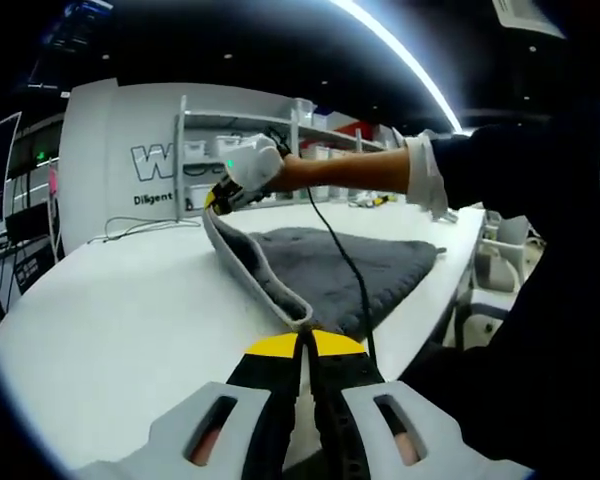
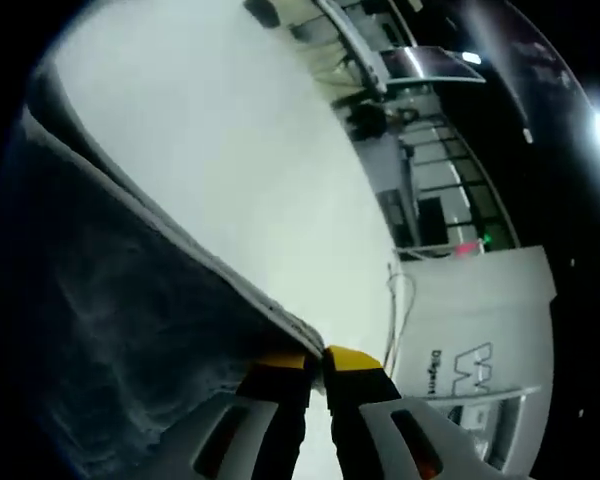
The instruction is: Open the folded towel by lifting each exposed corner and separating the folded layers until the towel lies flat within the target outline without major curled edges
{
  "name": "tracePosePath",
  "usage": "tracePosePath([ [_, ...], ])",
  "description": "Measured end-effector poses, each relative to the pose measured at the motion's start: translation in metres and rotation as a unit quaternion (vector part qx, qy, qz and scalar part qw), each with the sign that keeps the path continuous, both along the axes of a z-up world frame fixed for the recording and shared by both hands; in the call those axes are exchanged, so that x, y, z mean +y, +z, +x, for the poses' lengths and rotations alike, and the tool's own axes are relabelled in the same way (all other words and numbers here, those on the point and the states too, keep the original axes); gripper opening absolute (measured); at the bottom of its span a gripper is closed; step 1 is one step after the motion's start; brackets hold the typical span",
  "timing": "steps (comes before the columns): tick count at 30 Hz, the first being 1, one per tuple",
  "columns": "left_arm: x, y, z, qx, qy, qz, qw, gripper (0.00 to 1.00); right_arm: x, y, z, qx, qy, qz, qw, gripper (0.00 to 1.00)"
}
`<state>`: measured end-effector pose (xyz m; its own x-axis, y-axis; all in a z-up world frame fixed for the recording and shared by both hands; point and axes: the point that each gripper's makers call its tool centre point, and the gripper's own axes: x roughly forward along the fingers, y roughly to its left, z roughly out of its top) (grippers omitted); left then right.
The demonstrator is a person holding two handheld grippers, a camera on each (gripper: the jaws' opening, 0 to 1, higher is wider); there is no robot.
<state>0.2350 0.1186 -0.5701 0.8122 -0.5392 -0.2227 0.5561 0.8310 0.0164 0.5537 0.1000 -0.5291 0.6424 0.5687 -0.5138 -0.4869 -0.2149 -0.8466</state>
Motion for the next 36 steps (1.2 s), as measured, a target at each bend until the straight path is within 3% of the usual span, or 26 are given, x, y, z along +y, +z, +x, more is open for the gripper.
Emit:
tracePosePath([
  [10, 0.001, -0.003, 0.001, 0.006, 0.006, 0.000, 1.0000, 0.02, 0.002, -0.005, 0.007, 0.001, -0.016, -0.005, 0.9999, 0.02],
  [16, 0.001, -0.009, 0.001, 0.005, 0.005, 0.019, 0.9998, 0.01, 0.002, -0.010, 0.009, 0.008, -0.020, -0.001, 0.9998, 0.02],
  [25, 0.001, -0.008, 0.001, 0.005, 0.004, 0.017, 0.9998, 0.01, 0.007, -0.011, 0.012, 0.011, -0.027, 0.007, 0.9995, 0.02],
  [36, 0.001, -0.009, 0.001, 0.009, 0.002, 0.014, 0.9999, 0.01, 0.011, -0.025, 0.018, 0.026, -0.048, 0.011, 0.9984, 0.00],
])
